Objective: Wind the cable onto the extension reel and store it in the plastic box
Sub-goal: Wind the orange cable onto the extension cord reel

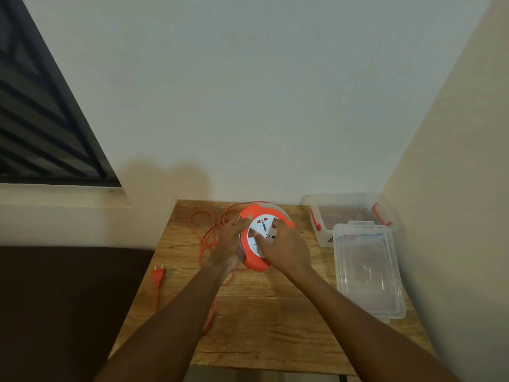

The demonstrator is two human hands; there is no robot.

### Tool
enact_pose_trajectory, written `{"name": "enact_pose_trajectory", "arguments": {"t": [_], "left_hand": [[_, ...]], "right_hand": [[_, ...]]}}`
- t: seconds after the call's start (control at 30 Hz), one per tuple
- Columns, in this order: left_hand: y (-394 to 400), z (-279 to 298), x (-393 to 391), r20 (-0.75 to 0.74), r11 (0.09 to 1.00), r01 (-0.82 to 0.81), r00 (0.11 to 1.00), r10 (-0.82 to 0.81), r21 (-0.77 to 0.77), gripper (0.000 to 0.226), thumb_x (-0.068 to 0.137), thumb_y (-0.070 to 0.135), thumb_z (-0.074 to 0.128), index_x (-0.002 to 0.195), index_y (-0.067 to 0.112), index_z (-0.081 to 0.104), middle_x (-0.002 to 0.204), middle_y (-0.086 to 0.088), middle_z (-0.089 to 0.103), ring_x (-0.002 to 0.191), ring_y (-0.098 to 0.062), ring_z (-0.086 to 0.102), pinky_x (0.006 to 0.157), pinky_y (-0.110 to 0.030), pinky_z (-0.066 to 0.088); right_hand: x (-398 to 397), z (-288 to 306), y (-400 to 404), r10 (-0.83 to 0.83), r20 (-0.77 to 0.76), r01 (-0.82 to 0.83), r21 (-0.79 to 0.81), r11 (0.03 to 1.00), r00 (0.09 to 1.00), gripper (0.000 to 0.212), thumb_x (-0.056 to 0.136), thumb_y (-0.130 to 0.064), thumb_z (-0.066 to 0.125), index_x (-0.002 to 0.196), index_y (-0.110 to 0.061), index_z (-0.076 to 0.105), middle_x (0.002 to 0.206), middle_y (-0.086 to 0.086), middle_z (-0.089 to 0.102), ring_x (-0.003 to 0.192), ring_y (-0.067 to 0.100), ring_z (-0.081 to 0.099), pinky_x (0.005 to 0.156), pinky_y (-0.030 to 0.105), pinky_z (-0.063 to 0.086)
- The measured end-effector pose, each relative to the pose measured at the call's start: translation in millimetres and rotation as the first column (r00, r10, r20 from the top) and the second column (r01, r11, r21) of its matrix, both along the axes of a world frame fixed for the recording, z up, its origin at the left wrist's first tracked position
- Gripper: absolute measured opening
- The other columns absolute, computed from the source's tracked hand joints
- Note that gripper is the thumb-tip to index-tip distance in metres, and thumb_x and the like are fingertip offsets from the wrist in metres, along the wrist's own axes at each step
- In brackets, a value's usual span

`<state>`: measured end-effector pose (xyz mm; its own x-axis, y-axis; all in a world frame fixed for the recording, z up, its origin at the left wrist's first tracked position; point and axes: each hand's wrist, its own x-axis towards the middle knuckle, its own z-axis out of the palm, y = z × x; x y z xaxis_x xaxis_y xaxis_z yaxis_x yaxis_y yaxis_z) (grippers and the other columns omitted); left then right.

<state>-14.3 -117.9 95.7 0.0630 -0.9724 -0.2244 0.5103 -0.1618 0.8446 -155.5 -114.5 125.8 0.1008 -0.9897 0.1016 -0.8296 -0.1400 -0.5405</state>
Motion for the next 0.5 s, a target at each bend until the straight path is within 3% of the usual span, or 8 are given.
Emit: {"name": "enact_pose_trajectory", "arguments": {"t": [0.1, 0.17, 0.23, 0.37, 0.5], "left_hand": [[-5.2, 1.7, 11.7, -0.026, 0.999, 0.018, 1.000, -0.017, 0.043, 0.043, 0.091, 0.026, 0.068, 0.127, 0.002, 0.062, 0.105, -0.021, 0.066, 0.086, -0.031, 0.068, 0.074, -0.043, 0.060], [-9.0, 6.1, 19.4, -0.027, 0.995, 0.059, 0.998, -0.057, 0.075, 0.036, 0.096, 0.026, 0.060, 0.123, 0.002, 0.064, 0.105, -0.020, 0.070, 0.085, -0.032, 0.071, 0.073, -0.043, 0.061], [-12.9, 11.3, 26.4, -0.022, 0.989, 0.101, 0.995, -0.100, 0.104, 0.028, 0.098, 0.024, 0.056, 0.110, 0.001, 0.067, 0.099, -0.019, 0.073, 0.077, -0.031, 0.074, 0.067, -0.042, 0.062], [-20.8, 15.4, 33.2, 0.015, 0.969, 0.197, 0.979, -0.202, 0.152, 0.024, 0.097, 0.024, 0.056, 0.104, 0.005, 0.069, 0.090, -0.015, 0.073, 0.071, -0.028, 0.073, 0.062, -0.038, 0.062], [-27.7, 13.6, 40.0, 0.056, 0.953, 0.217, 0.971, -0.233, 0.209, 0.030, 0.091, 0.032, 0.064, 0.105, 0.007, 0.072, 0.092, -0.014, 0.074, 0.077, -0.030, 0.071, 0.073, -0.042, 0.059]], "right_hand": [[-8.4, 8.0, -0.3, 0.210, -0.264, -0.266, -0.199, 0.943, 0.941, 0.054, 0.091, -0.048, 0.056, 0.135, -0.018, 0.050, 0.125, 0.006, 0.064, 0.101, 0.026, 0.066, 0.072, 0.036, 0.056], [-18.6, 9.0, -6.9, 0.412, -0.489, -0.560, -0.204, 0.803, 0.769, 0.049, 0.092, -0.032, 0.060, 0.139, -0.026, 0.046, 0.135, 0.011, 0.053, 0.107, 0.030, 0.063, 0.072, 0.039, 0.059], [-28.4, 10.6, -18.8, 0.506, -0.650, -0.736, -0.125, 0.665, 0.568, 0.057, 0.088, -0.020, 0.067, 0.138, -0.036, 0.044, 0.138, 0.015, 0.047, 0.106, 0.031, 0.062, 0.063, 0.040, 0.060], [-27.6, 35.5, -32.6, 0.518, -0.802, -0.843, 0.034, 0.537, 0.298, 0.066, 0.086, -0.021, 0.073, 0.139, -0.041, 0.040, 0.147, 0.018, 0.039, 0.102, 0.034, 0.063, 0.058, 0.039, 0.057], [-12.4, 54.9, -36.6, 0.517, -0.839, -0.870, 0.121, 0.478, 0.167, 0.062, 0.087, -0.025, 0.070, 0.138, -0.040, 0.038, 0.147, 0.015, 0.037, 0.084, 0.028, 0.065, 0.045, 0.029, 0.047]]}}
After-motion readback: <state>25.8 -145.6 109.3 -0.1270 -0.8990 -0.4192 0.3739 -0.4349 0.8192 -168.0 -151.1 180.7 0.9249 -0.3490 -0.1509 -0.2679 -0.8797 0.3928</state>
